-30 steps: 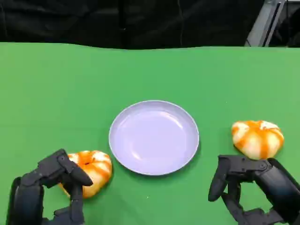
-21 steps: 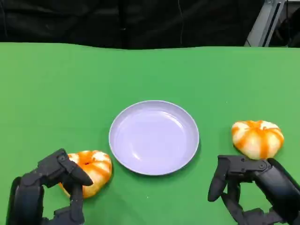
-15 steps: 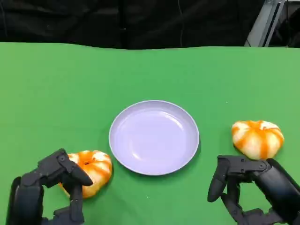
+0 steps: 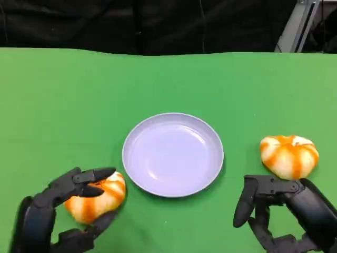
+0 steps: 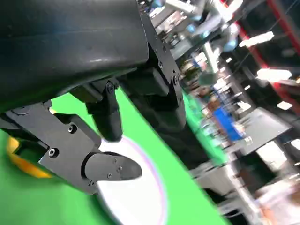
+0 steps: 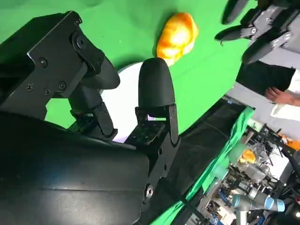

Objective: Grasp the bread from the table and place it into the plate.

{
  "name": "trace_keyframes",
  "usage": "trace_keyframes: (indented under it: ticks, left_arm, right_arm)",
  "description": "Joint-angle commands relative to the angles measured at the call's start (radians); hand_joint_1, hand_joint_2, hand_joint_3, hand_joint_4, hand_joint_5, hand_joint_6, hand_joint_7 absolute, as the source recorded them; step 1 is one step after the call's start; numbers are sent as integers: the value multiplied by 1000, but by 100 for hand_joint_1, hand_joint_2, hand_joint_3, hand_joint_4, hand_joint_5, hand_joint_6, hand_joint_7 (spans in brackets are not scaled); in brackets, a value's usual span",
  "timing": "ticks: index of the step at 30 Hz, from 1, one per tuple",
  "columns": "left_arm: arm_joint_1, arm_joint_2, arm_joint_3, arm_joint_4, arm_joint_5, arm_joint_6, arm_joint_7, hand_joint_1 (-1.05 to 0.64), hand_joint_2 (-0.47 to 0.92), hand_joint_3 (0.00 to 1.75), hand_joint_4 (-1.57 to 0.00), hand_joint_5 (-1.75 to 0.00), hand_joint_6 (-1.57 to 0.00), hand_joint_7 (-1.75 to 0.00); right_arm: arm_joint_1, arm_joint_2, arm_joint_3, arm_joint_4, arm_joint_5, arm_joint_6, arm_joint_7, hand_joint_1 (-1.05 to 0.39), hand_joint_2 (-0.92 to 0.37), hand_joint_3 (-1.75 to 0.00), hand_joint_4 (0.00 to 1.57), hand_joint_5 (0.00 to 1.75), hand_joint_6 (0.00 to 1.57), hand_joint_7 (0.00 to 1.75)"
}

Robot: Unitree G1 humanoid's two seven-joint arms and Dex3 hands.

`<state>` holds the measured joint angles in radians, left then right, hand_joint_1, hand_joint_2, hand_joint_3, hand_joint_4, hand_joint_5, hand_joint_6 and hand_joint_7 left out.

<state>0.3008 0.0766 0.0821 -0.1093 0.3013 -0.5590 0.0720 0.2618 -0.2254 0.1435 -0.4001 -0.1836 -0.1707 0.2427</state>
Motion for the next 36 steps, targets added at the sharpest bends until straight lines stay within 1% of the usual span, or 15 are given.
trace_keyframes:
  ticks: [1, 3, 7, 12, 14, 17, 21, 24, 26, 31, 32, 33, 35, 36]
  left_arm:
    - [10, 48, 13, -43, 88, 93, 3, -43, 91, 4, -46, -43, -49, 0]
    - [6, 68, 13, -52, 133, 125, 7, -45, 91, 3, -42, -42, -44, 0]
    - [-5, 110, -12, -96, 310, 244, 2, -54, 92, 2, -35, -39, -35, 0]
    - [-38, 161, -86, -184, 482, 449, -136, -56, 92, 6, -32, -39, -35, -1]
    - [-72, 184, -124, -192, 552, 511, -186, -56, 92, 6, -36, -41, -38, -2]
    - [-130, 212, -183, -137, 647, 561, -188, -56, 92, 5, -47, -46, -45, -5]
    - [-193, 229, -232, -21, 697, 599, -148, -53, 92, 4, -61, -40, -56, -4]
    - [-244, 238, -266, 68, 718, 632, -136, -51, 92, 3, -66, -34, -60, -3]
    - [-281, 239, -287, 127, 723, 657, -129, -50, 92, 6, -67, -31, -62, -3]
    - [-374, 242, -330, 265, 707, 710, -128, -49, 92, 15, -74, -31, -73, -6]
    - [-384, 243, -329, 279, 689, 706, -121, -46, 92, 15, -78, -34, -78, -8]
    - [-385, 241, -318, 289, 659, 684, -87, -41, 92, 14, -80, -46, -87, -6]
    - [-376, 235, -295, 309, 603, 623, 25, -28, 92, 15, -81, -87, -105, -5]
    - [-370, 232, -284, 322, 579, 586, 96, -21, 91, 26, -81, -118, -117, -9]
  right_arm:
    - [-3, 0, 2, -2, 5, -2, -6, 14, -32, -140, 87, 169, 79, 134]
    - [-4, 2, 5, -1, -4, -11, -14, 13, -31, -140, 87, 168, 80, 134]
    - [0, 6, 12, -11, -9, -1, -20, 13, -31, -141, 88, 167, 80, 133]
    - [2, 2, 12, -23, -9, 14, -19, 12, -31, -140, 88, 167, 80, 133]
    - [1, 3, 12, -22, -3, 14, -19, 13, -32, -139, 87, 167, 80, 134]
    - [3, 4, 13, -25, 6, 18, -16, 12, -32, -139, 87, 167, 79, 134]
    - [7, 1, 15, -31, 1, 21, -17, 12, -32, -139, 87, 167, 79, 134]
    - [9, 1, 14, -33, 0, 22, -18, 12, -32, -139, 87, 167, 79, 134]
    - [8, 1, 12, -31, -3, 20, -21, 12, -31, -139, 87, 168, 80, 134]
    - [4, -1, 11, -24, 4, 20, -18, 12, -31, -139, 88, 168, 80, 134]
    - [4, -1, 11, -24, 4, 20, -19, 13, -31, -139, 88, 168, 80, 134]
    - [5, -2, 10, -25, 4, 21, -18, 13, -31, -139, 88, 168, 80, 133]
    - [6, -2, 9, -27, 5, 24, -17, 13, -31, -139, 88, 168, 80, 133]
    - [6, -2, 8, -26, 6, 23, -17, 13, -32, -139, 87, 168, 80, 133]
